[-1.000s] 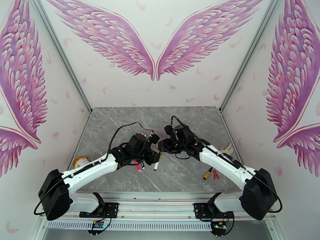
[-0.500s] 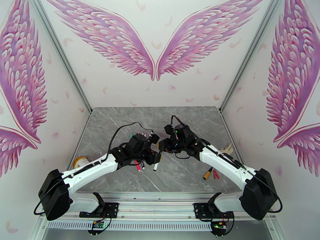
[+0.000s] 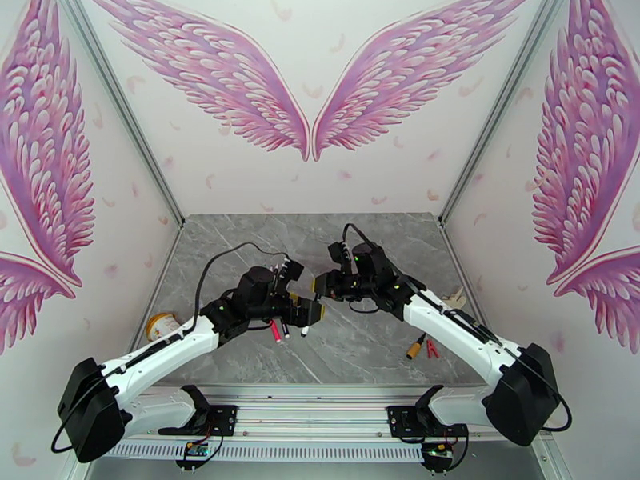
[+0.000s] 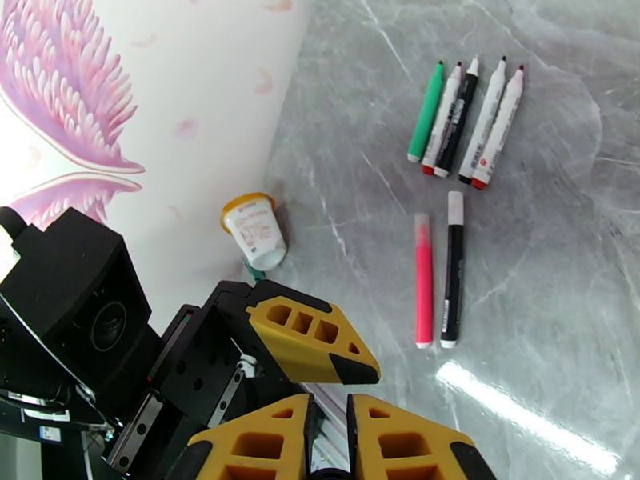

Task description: Open the pen caps

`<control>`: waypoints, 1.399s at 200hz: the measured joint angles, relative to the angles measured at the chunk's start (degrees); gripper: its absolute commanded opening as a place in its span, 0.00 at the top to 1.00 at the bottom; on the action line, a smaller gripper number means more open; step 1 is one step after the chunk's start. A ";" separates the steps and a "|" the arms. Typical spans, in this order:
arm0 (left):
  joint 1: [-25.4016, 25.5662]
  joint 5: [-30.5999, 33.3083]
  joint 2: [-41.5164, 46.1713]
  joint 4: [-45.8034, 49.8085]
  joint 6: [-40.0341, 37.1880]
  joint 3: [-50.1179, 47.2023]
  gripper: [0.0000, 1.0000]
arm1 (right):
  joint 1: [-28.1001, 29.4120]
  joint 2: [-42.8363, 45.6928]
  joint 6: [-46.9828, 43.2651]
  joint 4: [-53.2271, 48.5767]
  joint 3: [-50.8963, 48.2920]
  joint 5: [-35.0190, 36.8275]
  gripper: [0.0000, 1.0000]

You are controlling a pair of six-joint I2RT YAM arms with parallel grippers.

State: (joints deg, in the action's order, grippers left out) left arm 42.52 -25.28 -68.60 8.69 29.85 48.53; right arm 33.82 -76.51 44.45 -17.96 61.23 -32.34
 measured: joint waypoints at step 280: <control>-0.31 -5.20 -0.76 -0.50 -2.99 -0.48 0.74 | 0.61 0.83 2.25 2.84 0.07 -1.49 0.86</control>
State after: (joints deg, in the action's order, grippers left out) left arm 42.22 -30.48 -69.36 8.19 26.85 48.05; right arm 34.44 -75.68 46.70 -15.11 61.30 -33.82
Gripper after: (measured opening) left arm 0.328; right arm 0.178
